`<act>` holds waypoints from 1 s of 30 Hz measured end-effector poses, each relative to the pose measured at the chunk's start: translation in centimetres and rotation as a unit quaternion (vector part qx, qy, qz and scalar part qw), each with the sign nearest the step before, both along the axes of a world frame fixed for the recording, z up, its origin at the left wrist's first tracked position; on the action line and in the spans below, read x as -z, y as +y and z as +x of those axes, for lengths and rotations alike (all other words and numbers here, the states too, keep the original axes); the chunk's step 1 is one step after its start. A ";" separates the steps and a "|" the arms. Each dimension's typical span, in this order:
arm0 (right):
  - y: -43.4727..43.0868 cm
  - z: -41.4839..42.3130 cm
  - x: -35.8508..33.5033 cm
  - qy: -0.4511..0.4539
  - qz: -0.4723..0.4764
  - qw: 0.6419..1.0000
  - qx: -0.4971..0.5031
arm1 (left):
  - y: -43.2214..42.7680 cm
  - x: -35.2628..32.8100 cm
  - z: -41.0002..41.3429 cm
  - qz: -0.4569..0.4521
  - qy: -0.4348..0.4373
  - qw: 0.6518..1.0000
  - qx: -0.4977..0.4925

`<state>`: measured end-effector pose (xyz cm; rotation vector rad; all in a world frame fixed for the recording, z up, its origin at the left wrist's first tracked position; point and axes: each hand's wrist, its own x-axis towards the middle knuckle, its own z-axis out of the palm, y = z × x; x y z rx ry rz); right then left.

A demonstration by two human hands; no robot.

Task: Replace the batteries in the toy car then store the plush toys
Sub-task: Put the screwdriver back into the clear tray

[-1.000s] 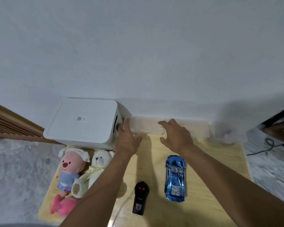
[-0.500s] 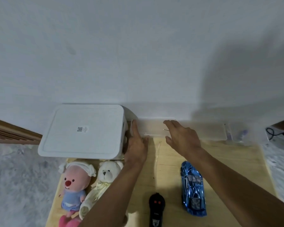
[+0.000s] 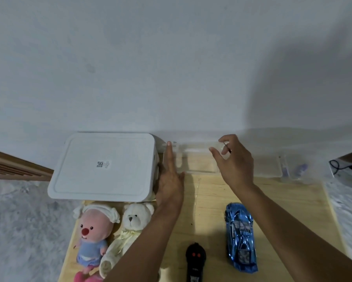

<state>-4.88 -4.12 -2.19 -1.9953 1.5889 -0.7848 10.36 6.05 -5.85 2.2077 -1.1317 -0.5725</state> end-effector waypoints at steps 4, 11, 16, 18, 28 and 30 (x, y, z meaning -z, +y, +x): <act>0.2 0.6 0.4 -0.010 -0.023 1.000 -0.013 | -0.2 0.0 0.3 0.006 -0.004 1.000 0.003; 1.8 -0.9 1.5 0.033 0.063 0.985 -0.157 | -0.2 -0.4 0.3 0.020 0.000 1.000 0.000; 0.4 1.1 1.9 0.121 0.109 0.948 -0.274 | -0.2 -0.4 0.4 0.021 -0.004 1.000 0.012; -0.1 2.5 2.0 0.162 0.127 0.939 -0.275 | -0.1 -0.3 0.4 0.016 0.003 1.000 0.017; 1.2 4.2 2.4 0.136 0.118 0.967 -0.179 | -0.1 -0.1 0.5 0.035 0.008 0.999 0.010; 2.6 2.8 1.6 0.089 0.012 0.991 -0.101 | -0.1 -0.2 0.4 0.033 -0.009 0.999 0.012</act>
